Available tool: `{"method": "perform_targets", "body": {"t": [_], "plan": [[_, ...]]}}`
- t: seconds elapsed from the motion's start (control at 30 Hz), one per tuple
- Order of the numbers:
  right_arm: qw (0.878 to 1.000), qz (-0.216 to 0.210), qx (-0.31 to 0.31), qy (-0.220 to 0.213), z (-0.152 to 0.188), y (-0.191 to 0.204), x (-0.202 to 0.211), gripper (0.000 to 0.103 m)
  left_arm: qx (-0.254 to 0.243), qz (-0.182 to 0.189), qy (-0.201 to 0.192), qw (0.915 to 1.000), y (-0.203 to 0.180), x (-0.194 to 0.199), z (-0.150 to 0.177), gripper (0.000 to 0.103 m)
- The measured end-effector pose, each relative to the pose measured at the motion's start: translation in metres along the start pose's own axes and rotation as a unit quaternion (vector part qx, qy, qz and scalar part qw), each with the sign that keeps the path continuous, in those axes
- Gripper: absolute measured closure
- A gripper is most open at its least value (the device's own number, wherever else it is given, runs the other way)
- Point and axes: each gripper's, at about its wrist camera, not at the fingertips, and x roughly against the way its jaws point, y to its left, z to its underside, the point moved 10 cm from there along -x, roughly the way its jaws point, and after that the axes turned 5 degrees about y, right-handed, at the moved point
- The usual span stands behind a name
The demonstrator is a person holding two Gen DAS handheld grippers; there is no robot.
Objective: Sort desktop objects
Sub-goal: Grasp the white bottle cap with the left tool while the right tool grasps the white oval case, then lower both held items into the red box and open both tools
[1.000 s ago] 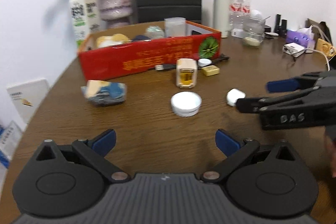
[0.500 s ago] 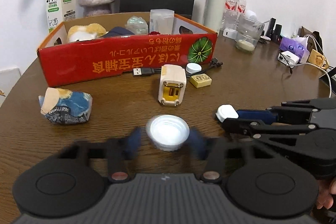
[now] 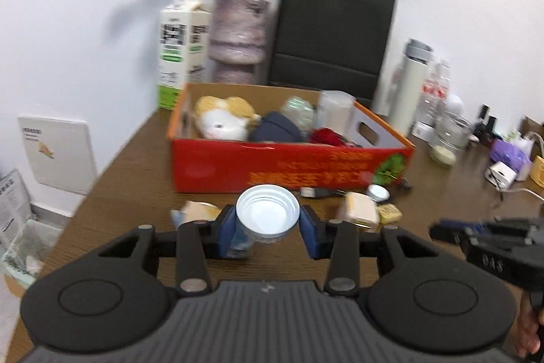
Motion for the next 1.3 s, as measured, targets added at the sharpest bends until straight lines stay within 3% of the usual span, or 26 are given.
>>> {"method": "perform_targets", "body": {"t": [0.07, 0.1, 0.2, 0.27, 0.37, 0.43, 0.5, 0.6, 0.67, 0.73, 0.83, 0.87, 0.9, 0.97, 1.1, 1.13, 1.2, 1.3], "plan": [[1.0, -0.015, -0.015, 0.006, 0.005, 0.0, -0.006, 0.067, 0.008, -0.004, 0.003, 1.0, 0.008, 0.0, 0.001, 0.062], [1.0, -0.019, -0.018, 0.012, 0.007, 0.002, -0.011, 0.066, 0.013, -0.005, 0.006, 0.9999, 0.011, -0.002, 0.003, 0.062], [0.999, -0.006, -0.009, 0.039, 0.015, 0.007, -0.027, 0.068, 0.023, -0.009, 0.017, 0.9996, 0.015, -0.007, 0.008, 0.062], [0.999, 0.017, 0.004, 0.04, 0.019, 0.008, -0.031, 0.076, 0.025, -0.009, 0.016, 0.9995, 0.016, -0.007, 0.011, 0.062], [0.999, -0.012, -0.024, 0.045, 0.013, 0.009, -0.024, 0.076, 0.03, -0.011, 0.005, 0.9995, 0.018, -0.003, 0.004, 0.062], [0.999, -0.029, -0.041, 0.019, -0.012, 0.007, -0.015, 0.076, 0.02, -0.014, -0.013, 0.9996, 0.017, -0.002, -0.02, 0.062], [0.998, -0.02, -0.056, -0.018, -0.055, 0.001, -0.009, 0.076, -0.003, -0.018, -0.041, 0.999, 0.014, -0.002, -0.053, 0.062], [0.998, -0.009, -0.035, -0.052, -0.118, -0.007, -0.027, 0.076, -0.035, -0.028, -0.025, 0.9987, 0.012, -0.035, -0.092, 0.062], [0.999, 0.021, -0.038, -0.027, -0.146, -0.023, -0.065, 0.076, -0.033, -0.036, 0.016, 0.9987, 0.022, -0.074, -0.105, 0.062], [0.998, 0.044, -0.052, 0.0, -0.166, -0.041, -0.099, 0.076, -0.039, -0.078, 0.045, 0.9951, 0.035, -0.103, -0.111, 0.062], [0.998, 0.046, -0.032, 0.038, -0.183, -0.051, -0.144, 0.076, -0.047, -0.075, 0.083, 0.9926, 0.043, -0.136, -0.113, 0.062], [0.996, 0.067, -0.017, 0.055, -0.184, -0.055, -0.158, 0.076, -0.045, -0.073, 0.095, 0.9918, 0.046, -0.144, -0.112, 0.059], [0.993, 0.088, -0.004, 0.075, -0.183, -0.059, -0.171, 0.073, -0.041, -0.083, 0.096, 0.991, 0.051, -0.15, -0.112, 0.05], [0.99, 0.095, 0.009, 0.099, -0.181, -0.059, -0.186, 0.071, -0.041, -0.085, 0.087, 0.9917, 0.056, -0.154, -0.114, 0.047], [0.991, 0.101, 0.021, 0.082, -0.189, -0.051, -0.183, 0.058, -0.027, -0.076, 0.072, 0.9941, 0.062, -0.149, -0.127, 0.032], [0.992, 0.098, 0.022, 0.077, -0.193, -0.049, -0.18, 0.055, -0.029, -0.08, 0.067, 0.9942, 0.063, -0.147, -0.133, 0.032], [0.994, 0.077, 0.019, 0.071, -0.2, -0.043, -0.172, 0.039, -0.031, -0.083, 0.057, 0.9944, 0.065, -0.142, -0.143, 0.026], [0.996, 0.045, 0.006, 0.075, -0.202, -0.034, -0.161, 0.037, -0.025, -0.085, 0.053, 0.9946, 0.067, -0.133, -0.152, 0.017]]}}
